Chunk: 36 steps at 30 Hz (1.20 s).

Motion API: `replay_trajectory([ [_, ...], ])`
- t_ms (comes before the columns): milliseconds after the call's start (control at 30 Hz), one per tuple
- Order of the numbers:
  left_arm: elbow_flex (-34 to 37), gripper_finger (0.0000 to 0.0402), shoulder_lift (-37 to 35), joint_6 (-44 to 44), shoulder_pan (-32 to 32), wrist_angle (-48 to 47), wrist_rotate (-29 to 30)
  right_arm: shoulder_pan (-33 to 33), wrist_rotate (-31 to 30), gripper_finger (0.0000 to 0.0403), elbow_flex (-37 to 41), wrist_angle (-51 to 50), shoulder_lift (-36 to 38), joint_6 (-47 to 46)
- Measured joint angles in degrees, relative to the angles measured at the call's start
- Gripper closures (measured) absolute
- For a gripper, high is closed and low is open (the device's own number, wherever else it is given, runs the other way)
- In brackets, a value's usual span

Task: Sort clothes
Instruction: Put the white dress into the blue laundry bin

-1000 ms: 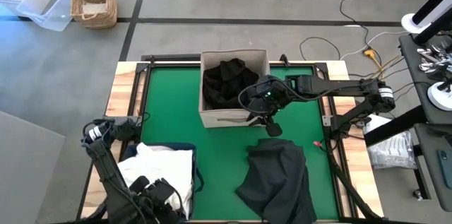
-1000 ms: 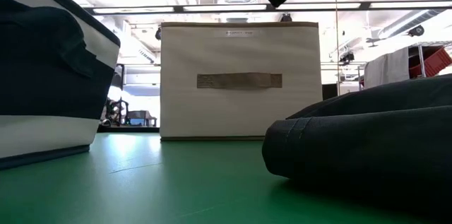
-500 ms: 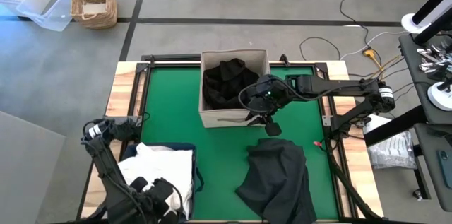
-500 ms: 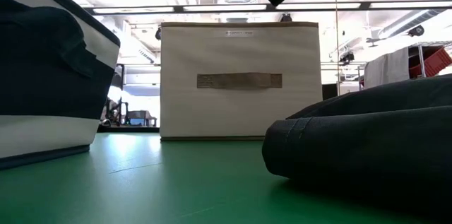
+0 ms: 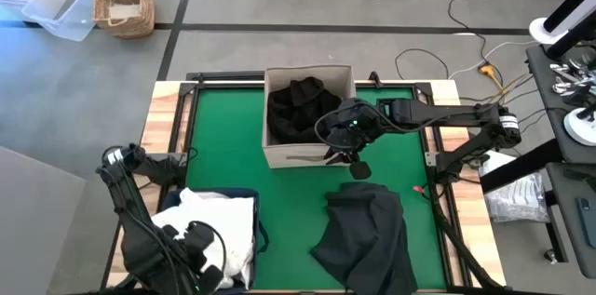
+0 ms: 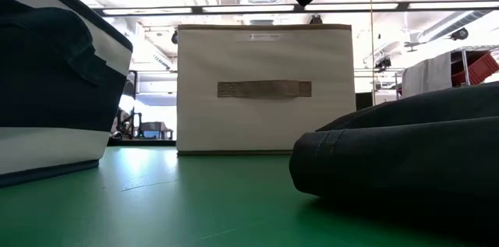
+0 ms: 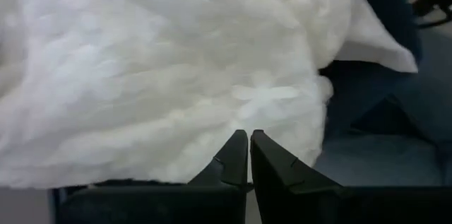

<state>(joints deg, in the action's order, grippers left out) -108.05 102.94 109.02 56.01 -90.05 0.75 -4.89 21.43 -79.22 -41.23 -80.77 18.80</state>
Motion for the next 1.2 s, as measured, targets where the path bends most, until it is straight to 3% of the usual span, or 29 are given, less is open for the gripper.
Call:
replay_trajectory([
  [100, 4.0, 0.0401, -2.6, 5.1, 0.2, 0.3, -2.4, 0.0, 0.0, 0.0341, 0.0, 0.0, 0.0, 0.0],
  [233, 12.4, 0.0401, -7.0, 15.5, 0.2, 0.0, -15.8, 0.0, 0.0, 0.0334, 0.0, 0.0, 0.0, 0.3],
  [300, 16.7, 0.0401, -8.6, 18.6, 0.3, 0.0, -19.6, 0.0, 0.0, 0.0330, 0.0, 0.0, 0.0, 0.3],
  [433, 22.4, 0.0401, -11.3, 20.2, 0.1, 0.0, -16.3, 0.0, 0.0, 0.0325, 0.0, 0.0, 0.0, 0.4],
  [633, 29.8, 0.0401, -12.8, 22.5, -0.4, 0.1, -17.3, 0.0, 0.0, 0.0327, 0.0, 0.0, 0.0, 0.6],
  [733, 32.0, 0.0402, -12.7, 22.5, -0.7, 1.5, -15.6, 0.0, 0.0, 0.0335, 0.0, 0.0, 0.0, 0.7],
  [933, 35.9, 0.0401, -12.6, 20.3, -1.3, 12.3, -6.4, 0.0, 0.0, 0.0344, 0.0, 0.2, 0.0, 0.7],
  [1200, 39.5, 0.0401, -11.6, 19.2, -1.5, 15.1, -6.2, 0.0, 0.0, 0.0331, 0.0, 1.1, 0.0, 0.3],
])
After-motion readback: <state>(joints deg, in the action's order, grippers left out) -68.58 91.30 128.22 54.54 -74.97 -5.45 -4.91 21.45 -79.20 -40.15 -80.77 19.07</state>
